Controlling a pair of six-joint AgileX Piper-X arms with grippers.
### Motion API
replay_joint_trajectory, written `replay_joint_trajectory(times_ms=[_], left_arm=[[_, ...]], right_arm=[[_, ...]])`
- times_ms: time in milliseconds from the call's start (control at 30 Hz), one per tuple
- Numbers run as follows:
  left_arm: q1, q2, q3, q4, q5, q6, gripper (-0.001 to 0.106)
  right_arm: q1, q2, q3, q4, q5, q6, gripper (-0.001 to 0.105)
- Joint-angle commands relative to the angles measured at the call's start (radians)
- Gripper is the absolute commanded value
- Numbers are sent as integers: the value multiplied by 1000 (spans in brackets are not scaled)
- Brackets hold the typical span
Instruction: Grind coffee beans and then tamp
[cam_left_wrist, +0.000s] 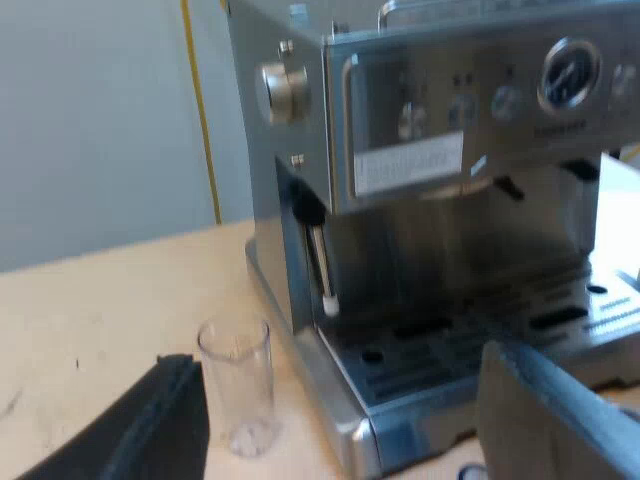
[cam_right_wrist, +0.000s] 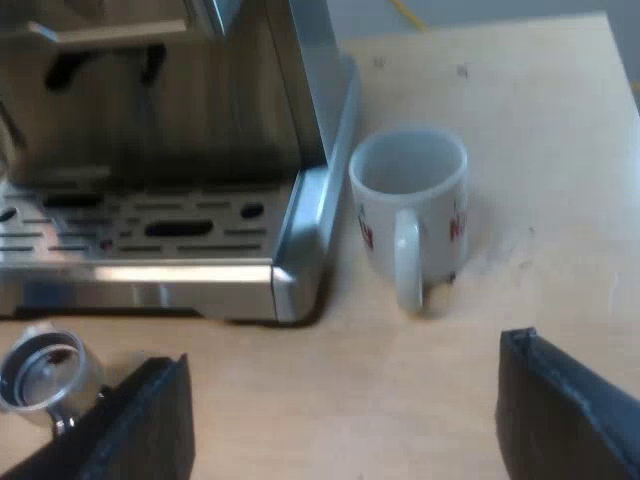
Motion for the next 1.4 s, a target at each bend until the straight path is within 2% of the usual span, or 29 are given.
replay_joint_trajectory(times_ms=[33,133,467,767,1400], left_arm=[[0,-43,6,25,-23,0,59],[0,-43,37,24,-53,9,59],[0,-43,141,21,-55,9,59],[0,-43,164,23,-47,9,59],[0,-43,164,45,-48,9,59]], right_arm=[[-3,-47,15,3,-1,-11,65],[-3,-47,35,3,-1,-11,65],[-3,-47,165,-56,-1,-11,65],[-3,-45,258,-94,-1,-11,65],[-3,-45,261,-103,-1,-3,65]])
